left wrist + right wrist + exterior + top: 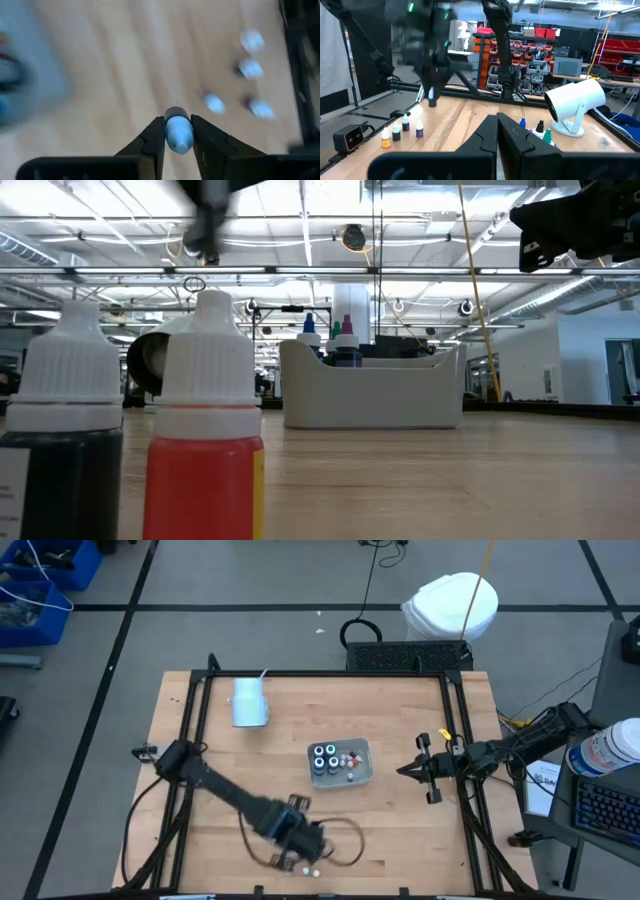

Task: Pick & Place food coloring
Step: Put the small green food coloring bottle into the white container

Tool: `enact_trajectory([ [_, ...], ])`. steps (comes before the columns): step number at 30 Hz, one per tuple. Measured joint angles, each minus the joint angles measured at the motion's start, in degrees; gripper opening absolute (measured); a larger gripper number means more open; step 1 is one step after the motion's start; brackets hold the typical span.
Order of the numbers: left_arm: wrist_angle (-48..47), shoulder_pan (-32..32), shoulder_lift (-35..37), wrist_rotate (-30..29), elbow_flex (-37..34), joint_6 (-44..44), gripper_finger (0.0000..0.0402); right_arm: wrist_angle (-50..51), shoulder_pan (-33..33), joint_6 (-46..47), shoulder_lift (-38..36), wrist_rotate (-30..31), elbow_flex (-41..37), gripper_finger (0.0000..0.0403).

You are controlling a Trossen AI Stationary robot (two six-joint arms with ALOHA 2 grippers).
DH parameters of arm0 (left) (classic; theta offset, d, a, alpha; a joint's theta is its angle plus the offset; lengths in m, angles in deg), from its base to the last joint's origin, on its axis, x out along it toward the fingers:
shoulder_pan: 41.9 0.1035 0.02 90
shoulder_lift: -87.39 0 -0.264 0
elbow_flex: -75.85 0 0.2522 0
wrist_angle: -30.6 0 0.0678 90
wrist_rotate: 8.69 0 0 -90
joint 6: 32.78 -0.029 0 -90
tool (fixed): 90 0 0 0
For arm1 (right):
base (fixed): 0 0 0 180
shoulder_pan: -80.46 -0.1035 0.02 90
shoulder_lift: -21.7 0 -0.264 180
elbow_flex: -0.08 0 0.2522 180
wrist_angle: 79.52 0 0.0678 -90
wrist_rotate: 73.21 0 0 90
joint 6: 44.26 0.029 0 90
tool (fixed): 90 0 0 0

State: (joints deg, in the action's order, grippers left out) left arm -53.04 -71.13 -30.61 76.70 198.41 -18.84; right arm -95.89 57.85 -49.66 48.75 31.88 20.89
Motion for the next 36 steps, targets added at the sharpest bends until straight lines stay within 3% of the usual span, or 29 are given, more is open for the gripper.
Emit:
enact_trajectory([
  [4, -0.74, 6.29, 0.07, -1.49, 6.47, -2.65, 0.0087, 0.00, 0.00, 0.00, 0.00, 0.00, 0.00, 0.0000],
  [8, -0.23, 13.60, -0.04, -1.80, 8.01, -9.99, 0.0087, 0.00, 0.02, 0.00, 0.00, -0.01, 0.00, 0.0000],
  [14, 9.32, 21.42, -0.04, -1.73, 8.10, -22.98, 0.0088, -0.02, 0.01, -0.86, 0.02, 0.00, 0.00, 0.0000],
  [18, 14.31, 23.56, -1.13, -4.77, 9.41, -29.45, 0.0088, 0.00, 0.02, -1.53, 0.02, 0.03, 0.00, 0.0000],
  [22, 14.63, 24.76, -5.12, -6.79, 16.40, -32.05, 0.0088, -0.47, 0.02, -1.99, 0.02, 0.07, -0.03, 0.0000],
  [26, 8.98, 26.97, -11.15, -4.62, 26.42, -33.38, 0.0088, -1.63, 0.02, -2.41, 0.09, 0.03, -0.04, 0.0000],
  [30, 10.04, 29.63, -11.97, -2.66, 24.58, -35.33, 0.0088, -1.73, 0.02, -2.41, -0.02, -0.08, -0.04, 0.0000],
  [36, 9.88, 31.77, -14.45, -0.44, 24.68, -31.28, 0.0088, -1.27, 0.02, -2.41, -0.03, -0.02, -0.02, 0.0000],
])
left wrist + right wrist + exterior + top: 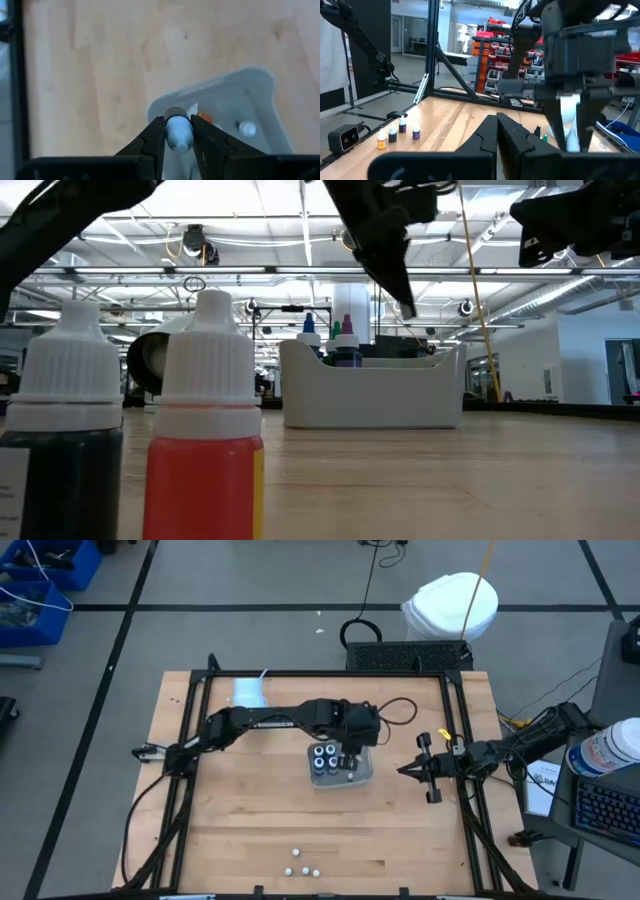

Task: Pick & Place food coloring
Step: Put the small green food coloring bottle into the white container

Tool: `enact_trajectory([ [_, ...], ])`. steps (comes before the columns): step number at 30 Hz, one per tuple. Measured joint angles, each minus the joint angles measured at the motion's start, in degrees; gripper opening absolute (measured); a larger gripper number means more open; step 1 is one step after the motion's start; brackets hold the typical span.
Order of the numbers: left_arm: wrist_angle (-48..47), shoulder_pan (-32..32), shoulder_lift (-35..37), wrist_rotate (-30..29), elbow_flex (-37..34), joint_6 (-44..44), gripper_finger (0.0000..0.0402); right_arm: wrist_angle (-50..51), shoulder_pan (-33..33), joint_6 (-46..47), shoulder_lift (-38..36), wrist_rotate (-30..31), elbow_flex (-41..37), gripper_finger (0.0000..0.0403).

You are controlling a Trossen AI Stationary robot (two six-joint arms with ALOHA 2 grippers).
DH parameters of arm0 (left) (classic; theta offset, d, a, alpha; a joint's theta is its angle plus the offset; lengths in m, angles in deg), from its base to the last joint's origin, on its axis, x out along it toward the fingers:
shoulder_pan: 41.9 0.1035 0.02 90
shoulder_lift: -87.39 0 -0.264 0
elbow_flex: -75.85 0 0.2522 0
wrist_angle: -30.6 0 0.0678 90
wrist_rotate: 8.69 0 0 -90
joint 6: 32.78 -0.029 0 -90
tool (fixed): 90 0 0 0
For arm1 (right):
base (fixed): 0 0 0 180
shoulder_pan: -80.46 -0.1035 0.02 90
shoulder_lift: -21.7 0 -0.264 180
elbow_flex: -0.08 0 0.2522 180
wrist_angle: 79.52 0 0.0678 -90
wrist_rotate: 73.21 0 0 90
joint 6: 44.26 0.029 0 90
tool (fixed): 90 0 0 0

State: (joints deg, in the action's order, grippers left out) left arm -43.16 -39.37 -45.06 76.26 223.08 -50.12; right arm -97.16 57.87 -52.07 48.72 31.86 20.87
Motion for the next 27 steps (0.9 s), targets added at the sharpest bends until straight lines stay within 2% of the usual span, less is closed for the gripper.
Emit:
enact_trajectory([
  [9, 0.51, -1.99, -3.39, 1.19, -0.01, 0.97, 0.0088, 0.38, 0.00, 0.23, -0.02, -0.04, 0.00, 0.0000],
  [27, 0.17, -1.61, -9.87, 0.54, -0.01, 2.43, 0.0088, 0.09, 0.00, 1.05, 0.09, -0.15, 0.02, 0.0000],
])
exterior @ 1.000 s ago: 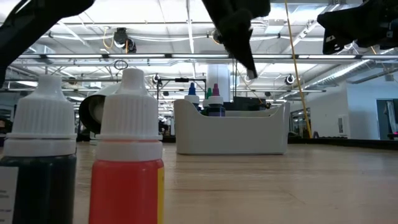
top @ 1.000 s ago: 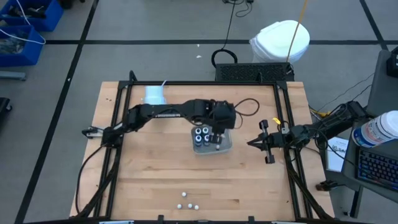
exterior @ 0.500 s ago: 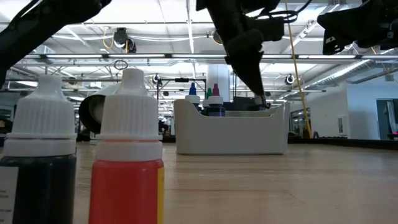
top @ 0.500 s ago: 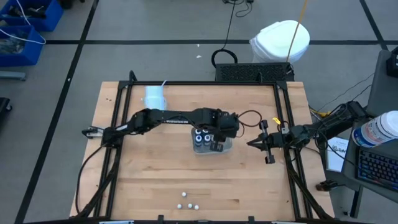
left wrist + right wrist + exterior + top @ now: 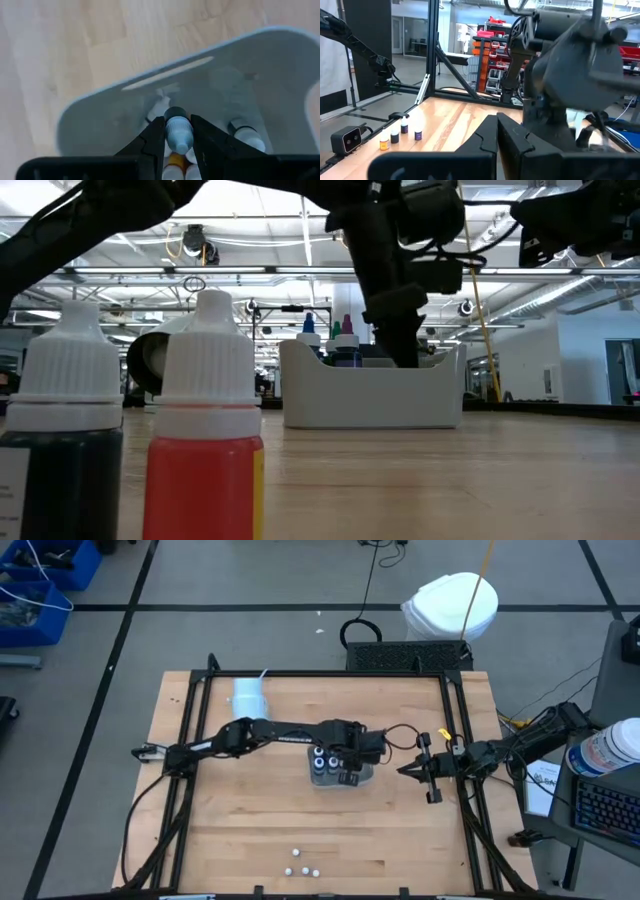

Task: Pick & Place food coloring
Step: Put the small green food coloring bottle into the white container

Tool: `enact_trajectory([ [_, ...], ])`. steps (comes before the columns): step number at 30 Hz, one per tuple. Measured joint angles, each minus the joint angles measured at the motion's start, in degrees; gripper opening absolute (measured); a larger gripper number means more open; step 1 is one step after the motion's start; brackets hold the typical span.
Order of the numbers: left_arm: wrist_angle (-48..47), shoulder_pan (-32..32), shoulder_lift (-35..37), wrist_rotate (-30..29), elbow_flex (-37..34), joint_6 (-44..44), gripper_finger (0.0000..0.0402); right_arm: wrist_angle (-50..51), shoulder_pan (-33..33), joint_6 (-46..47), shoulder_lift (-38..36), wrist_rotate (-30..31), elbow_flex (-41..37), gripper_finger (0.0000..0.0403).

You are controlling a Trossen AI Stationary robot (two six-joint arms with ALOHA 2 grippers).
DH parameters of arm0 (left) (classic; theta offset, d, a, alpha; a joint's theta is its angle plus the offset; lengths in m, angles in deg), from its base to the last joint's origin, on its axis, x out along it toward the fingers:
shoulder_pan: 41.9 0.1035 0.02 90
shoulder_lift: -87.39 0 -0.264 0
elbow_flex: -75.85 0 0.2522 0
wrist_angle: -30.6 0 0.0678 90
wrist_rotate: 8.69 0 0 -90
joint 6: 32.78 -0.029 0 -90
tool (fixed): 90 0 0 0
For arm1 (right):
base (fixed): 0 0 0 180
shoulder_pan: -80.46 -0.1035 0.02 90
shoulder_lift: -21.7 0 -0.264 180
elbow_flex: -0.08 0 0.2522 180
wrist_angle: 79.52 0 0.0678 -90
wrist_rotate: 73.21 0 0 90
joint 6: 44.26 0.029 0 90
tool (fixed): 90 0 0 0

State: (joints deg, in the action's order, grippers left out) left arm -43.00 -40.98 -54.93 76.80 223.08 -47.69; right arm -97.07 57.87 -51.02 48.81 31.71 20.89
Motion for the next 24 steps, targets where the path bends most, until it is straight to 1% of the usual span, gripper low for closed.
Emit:
enact_trajectory([
  [18, 0.32, 0.76, -1.67, -0.69, 0.02, 0.14, 0.0088, -0.13, 0.00, 0.04, 0.00, -0.02, 0.00, 0.0000],
  [24, -0.54, 0.76, -1.71, 1.02, 0.02, 0.56, 0.0093, -0.13, -0.02, 0.04, 0.00, -0.04, 0.00, 0.0000],
])
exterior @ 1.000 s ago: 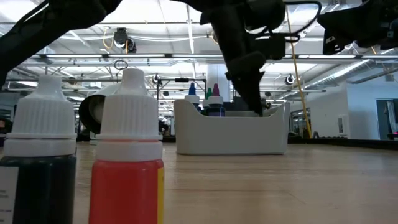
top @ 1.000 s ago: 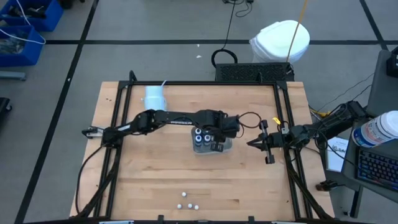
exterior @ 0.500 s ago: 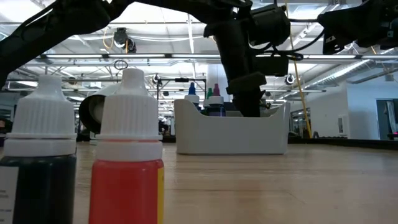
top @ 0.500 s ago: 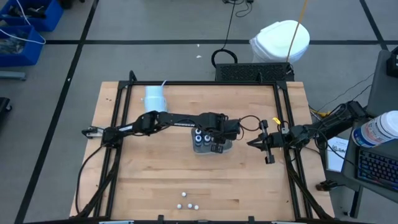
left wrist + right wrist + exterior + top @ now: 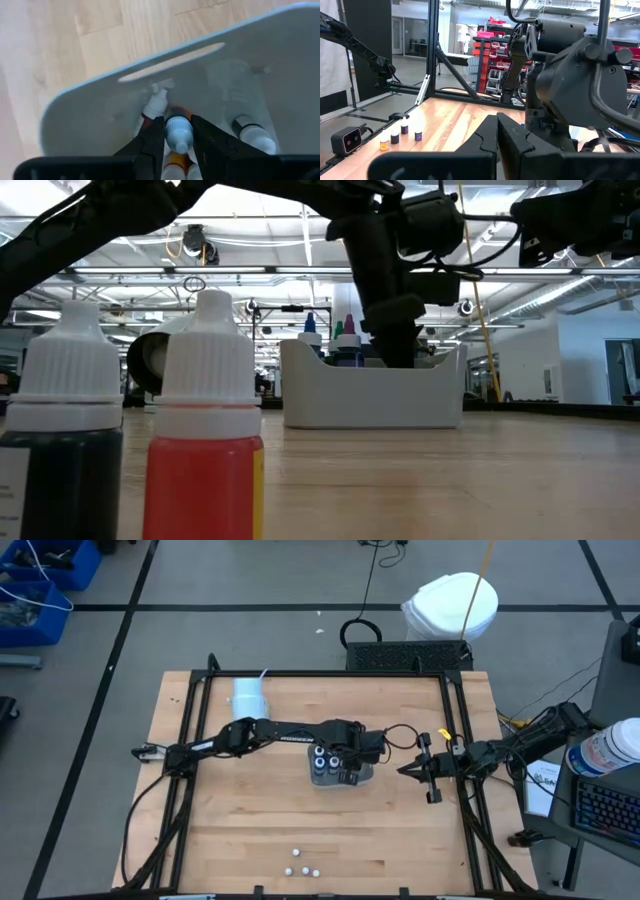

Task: Pick & Place food coloring
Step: Put the small green food coloring bottle into the white container, then put the small purple food coloring bottle into the white container

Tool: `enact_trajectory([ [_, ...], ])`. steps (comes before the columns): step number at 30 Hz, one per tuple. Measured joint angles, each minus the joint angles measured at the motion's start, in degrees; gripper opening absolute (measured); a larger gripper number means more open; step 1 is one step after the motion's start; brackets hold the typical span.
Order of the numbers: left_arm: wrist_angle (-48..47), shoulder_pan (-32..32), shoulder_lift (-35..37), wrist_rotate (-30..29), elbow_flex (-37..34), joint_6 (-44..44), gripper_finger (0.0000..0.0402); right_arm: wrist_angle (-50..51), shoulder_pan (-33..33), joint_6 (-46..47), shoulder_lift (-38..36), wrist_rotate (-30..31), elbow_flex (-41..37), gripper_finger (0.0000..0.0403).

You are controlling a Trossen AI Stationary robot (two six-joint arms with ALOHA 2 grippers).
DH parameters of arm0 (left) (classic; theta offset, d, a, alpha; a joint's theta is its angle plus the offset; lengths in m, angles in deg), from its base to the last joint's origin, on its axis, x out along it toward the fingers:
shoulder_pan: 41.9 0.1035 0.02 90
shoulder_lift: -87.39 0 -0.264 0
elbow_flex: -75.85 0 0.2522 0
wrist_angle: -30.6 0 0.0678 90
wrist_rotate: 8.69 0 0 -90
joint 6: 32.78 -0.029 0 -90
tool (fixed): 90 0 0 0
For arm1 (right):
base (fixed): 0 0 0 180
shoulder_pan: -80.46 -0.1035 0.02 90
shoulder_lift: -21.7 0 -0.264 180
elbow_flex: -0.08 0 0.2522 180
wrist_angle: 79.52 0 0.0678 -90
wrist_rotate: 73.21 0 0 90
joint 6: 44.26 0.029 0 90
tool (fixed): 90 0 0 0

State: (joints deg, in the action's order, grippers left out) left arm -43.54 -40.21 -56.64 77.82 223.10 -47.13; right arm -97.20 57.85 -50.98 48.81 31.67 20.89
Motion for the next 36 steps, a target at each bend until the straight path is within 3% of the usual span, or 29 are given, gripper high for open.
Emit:
enact_trajectory([
  [11, -3.28, 0.11, -0.08, 0.18, 0.43, 2.04, 0.0193, -0.02, 0.02, 0.00, 0.02, 0.00, 0.00, 0.0000],
  [17, -4.71, -1.20, 4.59, -8.69, 1.51, 1.24, 0.0213, -0.07, 0.02, 0.00, 0.00, 0.00, 0.00, 0.0000],
  [30, -14.50, -7.44, 29.04, -8.56, 1.51, 9.21, 0.0208, -0.02, 0.02, 0.02, 0.02, -0.02, 0.00, 0.0000],
  [33, -21.22, -11.07, 35.57, -9.06, 1.51, 13.35, 0.0181, -0.05, 0.00, 0.02, 0.02, -0.02, 0.00, 0.0000],
  [36, -26.72, -16.57, 41.05, -14.24, 1.48, 19.73, 0.0124, -0.06, 0.02, 0.02, 0.02, -0.02, 0.00, 0.0000],
])
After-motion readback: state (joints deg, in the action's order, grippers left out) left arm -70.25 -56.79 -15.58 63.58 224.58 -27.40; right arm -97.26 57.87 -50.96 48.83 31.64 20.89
